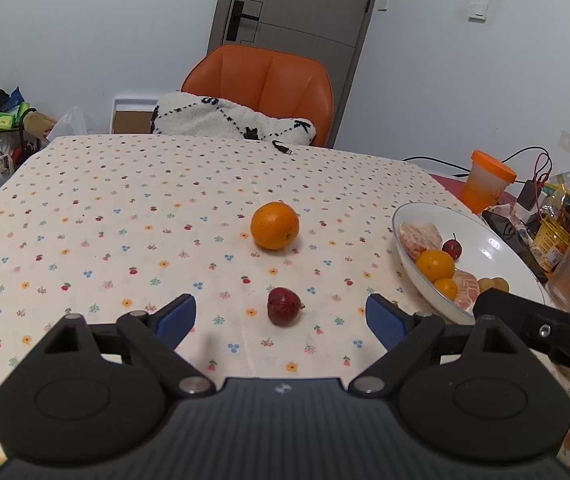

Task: Organize fruits
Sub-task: 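Close the left gripper on the remaining red plum, then lower the right gripper onto the mandarin orange and close it while the left holds the plum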

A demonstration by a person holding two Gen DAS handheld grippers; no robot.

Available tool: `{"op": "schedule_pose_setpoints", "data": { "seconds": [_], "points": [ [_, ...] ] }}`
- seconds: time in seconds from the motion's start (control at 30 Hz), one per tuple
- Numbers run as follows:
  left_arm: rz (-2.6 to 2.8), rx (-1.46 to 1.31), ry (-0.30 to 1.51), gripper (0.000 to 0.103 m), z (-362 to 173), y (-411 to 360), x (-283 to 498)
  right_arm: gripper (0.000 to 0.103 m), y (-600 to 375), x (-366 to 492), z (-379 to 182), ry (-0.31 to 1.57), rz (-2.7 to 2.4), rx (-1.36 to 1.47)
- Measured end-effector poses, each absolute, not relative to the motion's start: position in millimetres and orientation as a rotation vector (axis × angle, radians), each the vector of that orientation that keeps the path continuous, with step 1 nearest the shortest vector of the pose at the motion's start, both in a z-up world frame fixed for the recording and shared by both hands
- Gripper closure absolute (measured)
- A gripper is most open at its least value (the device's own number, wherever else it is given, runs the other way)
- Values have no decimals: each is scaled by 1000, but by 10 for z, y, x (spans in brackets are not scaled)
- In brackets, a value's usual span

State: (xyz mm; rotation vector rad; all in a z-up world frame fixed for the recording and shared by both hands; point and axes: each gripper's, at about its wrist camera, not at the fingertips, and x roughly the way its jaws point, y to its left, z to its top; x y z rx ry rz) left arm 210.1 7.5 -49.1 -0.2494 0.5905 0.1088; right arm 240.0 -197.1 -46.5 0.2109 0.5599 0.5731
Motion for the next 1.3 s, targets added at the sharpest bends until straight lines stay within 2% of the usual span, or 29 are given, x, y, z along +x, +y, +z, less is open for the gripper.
{"op": "schedule_pose_setpoints", "data": {
  "seconds": [0.3,0.43,0.53,0.6,0.67,0.77,1.3],
  "points": [
    [97,-280,592,19,-549,142,2195,1,-1886,2468,-474,551,591,209],
    [84,-285,614,38,-610,127,2271,12,-1838,2520,-471,561,607,199],
    [78,-286,625,44,-653,125,2332,17,-1791,2549,-477,567,622,197],
    [80,-288,637,52,-684,135,2375,20,-1753,2576,-488,574,630,189],
    [79,-290,644,67,-712,146,2416,22,-1711,2602,-504,583,635,183],
    [67,-292,649,82,-716,176,2454,23,-1652,2649,-516,592,639,179],
    [173,-344,604,82,-601,676,2391,26,-1156,2894,-522,614,700,106]
  ]
}}
